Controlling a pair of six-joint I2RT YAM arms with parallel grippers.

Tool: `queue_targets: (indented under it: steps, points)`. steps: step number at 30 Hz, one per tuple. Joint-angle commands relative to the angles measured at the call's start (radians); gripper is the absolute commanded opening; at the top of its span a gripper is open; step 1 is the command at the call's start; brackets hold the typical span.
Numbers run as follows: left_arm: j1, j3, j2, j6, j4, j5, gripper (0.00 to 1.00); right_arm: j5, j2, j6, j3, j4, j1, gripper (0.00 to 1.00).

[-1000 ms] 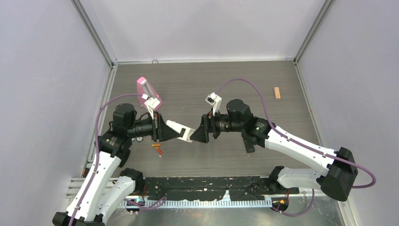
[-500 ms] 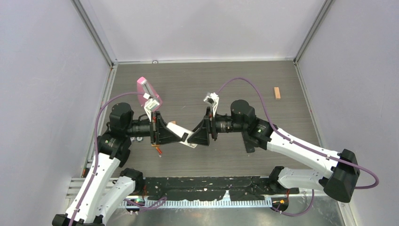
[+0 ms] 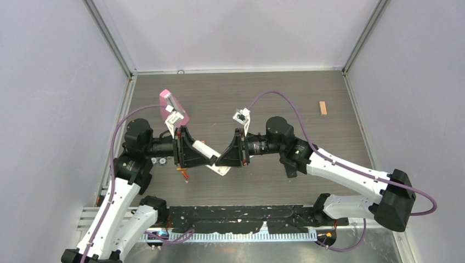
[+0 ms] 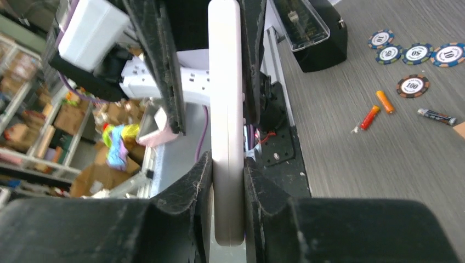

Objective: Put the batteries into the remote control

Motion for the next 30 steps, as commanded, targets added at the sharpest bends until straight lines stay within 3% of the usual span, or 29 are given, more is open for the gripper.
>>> queue_targets:
  steps: [1, 7, 13, 18, 21, 28, 30]
  points:
    - [0.0, -0.044, -0.019, -0.277, 0.358, -0.129, 0.52, 0.162, -0.017, 0.18, -0.067, 0.196, 0.006, 0.05]
    - [-0.007, -0.201, -0.064, -0.554, 0.734, -0.431, 0.58, 0.342, 0.009, 0.5, -0.186, 0.539, 0.014, 0.05]
    - [-0.044, -0.231, -0.089, -0.578, 0.76, -0.545, 0.62, 0.451, 0.036, 0.641, -0.212, 0.665, 0.029, 0.06]
    - [-0.098, -0.277, -0.107, -0.589, 0.8, -0.652, 0.57, 0.512, 0.084, 0.761, -0.236, 0.806, 0.055, 0.05]
    - [-0.116, -0.276, -0.099, -0.578, 0.797, -0.665, 0.44, 0.532, 0.099, 0.777, -0.239, 0.832, 0.069, 0.05]
    - [-0.117, -0.257, -0.108, -0.536, 0.724, -0.695, 0.0, 0.553, 0.081, 0.761, -0.252, 0.797, 0.074, 0.05]
    - [-0.117, -0.252, -0.111, -0.516, 0.702, -0.698, 0.0, 0.547, 0.073, 0.756, -0.259, 0.78, 0.073, 0.06]
